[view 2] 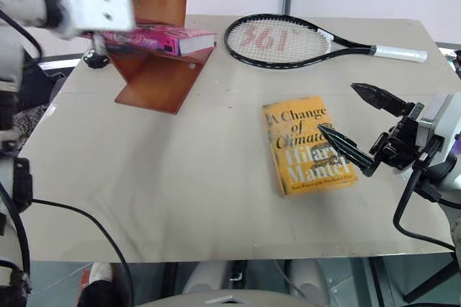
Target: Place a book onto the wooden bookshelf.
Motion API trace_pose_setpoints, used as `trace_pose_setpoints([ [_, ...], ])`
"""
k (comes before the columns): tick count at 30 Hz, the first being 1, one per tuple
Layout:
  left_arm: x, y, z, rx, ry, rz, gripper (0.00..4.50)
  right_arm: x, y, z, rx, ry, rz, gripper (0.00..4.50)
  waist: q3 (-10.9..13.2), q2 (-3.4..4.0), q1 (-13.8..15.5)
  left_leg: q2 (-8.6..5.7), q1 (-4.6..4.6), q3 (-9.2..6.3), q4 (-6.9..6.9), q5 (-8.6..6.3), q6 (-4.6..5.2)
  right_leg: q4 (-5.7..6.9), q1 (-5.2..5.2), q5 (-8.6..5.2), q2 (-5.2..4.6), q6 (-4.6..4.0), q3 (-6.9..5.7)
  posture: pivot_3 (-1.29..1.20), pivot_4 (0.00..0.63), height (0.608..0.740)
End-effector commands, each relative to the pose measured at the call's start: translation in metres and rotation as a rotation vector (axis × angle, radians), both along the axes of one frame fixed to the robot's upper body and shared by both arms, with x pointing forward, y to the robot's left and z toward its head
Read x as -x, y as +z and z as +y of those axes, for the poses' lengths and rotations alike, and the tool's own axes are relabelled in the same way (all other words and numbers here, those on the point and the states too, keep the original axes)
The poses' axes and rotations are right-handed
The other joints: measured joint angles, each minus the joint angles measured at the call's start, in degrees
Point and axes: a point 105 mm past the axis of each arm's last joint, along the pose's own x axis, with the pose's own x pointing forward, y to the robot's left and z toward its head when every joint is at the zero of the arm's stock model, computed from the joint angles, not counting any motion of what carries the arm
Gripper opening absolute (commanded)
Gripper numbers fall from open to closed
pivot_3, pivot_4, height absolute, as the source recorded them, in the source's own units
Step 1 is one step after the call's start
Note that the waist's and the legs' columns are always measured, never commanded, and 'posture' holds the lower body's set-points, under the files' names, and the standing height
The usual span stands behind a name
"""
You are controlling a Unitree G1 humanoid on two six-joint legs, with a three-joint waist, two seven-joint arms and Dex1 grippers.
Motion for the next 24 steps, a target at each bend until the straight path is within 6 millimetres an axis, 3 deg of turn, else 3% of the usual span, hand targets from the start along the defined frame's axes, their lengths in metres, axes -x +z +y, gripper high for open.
trace_pose_setpoints([
  [1, 0.039, 0.025, -0.014, 0.178, -0.139, 0.091, 4.48, 0.002, 0.008, -0.001, 0.013, 0.012, -0.039, 4.50, 0.00, 0.00, 0.08, 0.00, -0.02, 0.00, 0.00, 0.00, 0.00, -0.03, 0.00, -0.03, 0.00, 0.04, 0.00, 0.00, 0.150, 0.740],
  [3, 0.062, 0.026, -0.028, 0.249, -0.258, 0.189, 4.48, 0.000, 0.008, -0.001, 0.015, 0.020, -0.036, 4.50, 0.02, 0.00, 0.08, -0.02, -0.09, 0.00, 0.00, -0.02, 0.01, -0.07, 0.00, -0.07, -0.04, 0.10, 0.00, 0.00, 0.150, 0.740],
  [7, 0.110, 0.018, -0.076, 0.486, -0.516, 0.446, 4.48, -0.001, 0.007, -0.002, 0.022, 0.026, -0.024, 4.50, 0.06, -0.05, 0.25, -0.04, -0.13, -0.06, 0.00, -0.05, 0.05, -0.09, 0.01, -0.08, -0.10, 0.12, -0.03, 0.00, 0.150, 0.740],
  [10, 0.113, -0.002, -0.095, 0.618, -0.571, 0.482, 4.48, -0.002, 0.001, -0.004, 0.049, 0.018, 0.004, 4.50, 0.03, 0.04, 0.31, -0.04, -0.09, -0.14, 0.13, -0.06, 0.06, -0.06, 0.11, -0.08, -0.11, 0.12, -0.07, 0.00, 0.150, 0.740],
  [13, 0.103, -0.060, -0.111, 0.784, -0.574, 0.523, 4.48, 0.001, -0.010, -0.010, 0.075, -0.022, 0.058, 4.50, -0.12, 0.31, 0.24, -0.04, 0.41, -0.20, 0.19, -0.07, 0.07, 0.07, 0.60, -0.08, -0.11, 0.10, -0.04, 0.00, 0.150, 0.740],
  [15, 0.098, -0.088, -0.111, 0.931, -0.494, 0.571, 4.48, 0.004, -0.017, -0.017, 0.087, -0.054, 0.091, 4.50, -0.07, 0.22, 0.04, -0.01, 0.44, -0.22, 0.19, -0.06, 0.06, 0.08, 0.60, -0.06, -0.10, 0.07, 0.08, 0.00, 0.150, 0.740],
  [17, 0.097, -0.120, -0.104, 0.953, -0.430, 0.583, 4.48, 0.008, -0.023, -0.026, 0.085, -0.097, 0.129, 4.50, 0.05, 0.00, -0.11, 0.05, 0.25, -0.27, 0.23, -0.05, 0.05, 0.15, 0.42, -0.01, -0.03, -0.02, 0.18, 0.00, 0.150, 0.740],
  [20, 0.100, -0.167, -0.083, 0.973, -0.299, 0.612, 4.48, 0.021, -0.040, -0.041, 0.110, -0.155, 0.195, 4.50, -0.06, 0.17, 0.24, 0.00, 0.31, -0.27, 0.19, -0.06, 0.03, 0.04, 0.43, 0.00, -0.06, -0.04, 0.32, 0.00, 0.150, 0.740],
  [24, 0.110, -0.208, -0.052, 1.019, -0.163, 0.627, 4.48, 0.038, -0.066, -0.072, 0.158, -0.285, 0.301, 4.50, -0.08, 0.19, 0.56, -0.02, 0.31, -0.27, 0.11, -0.09, 0.02, -0.11, 0.45, -0.01, -0.24, -0.06, 0.34, 0.00, 0.150, 0.740],
])
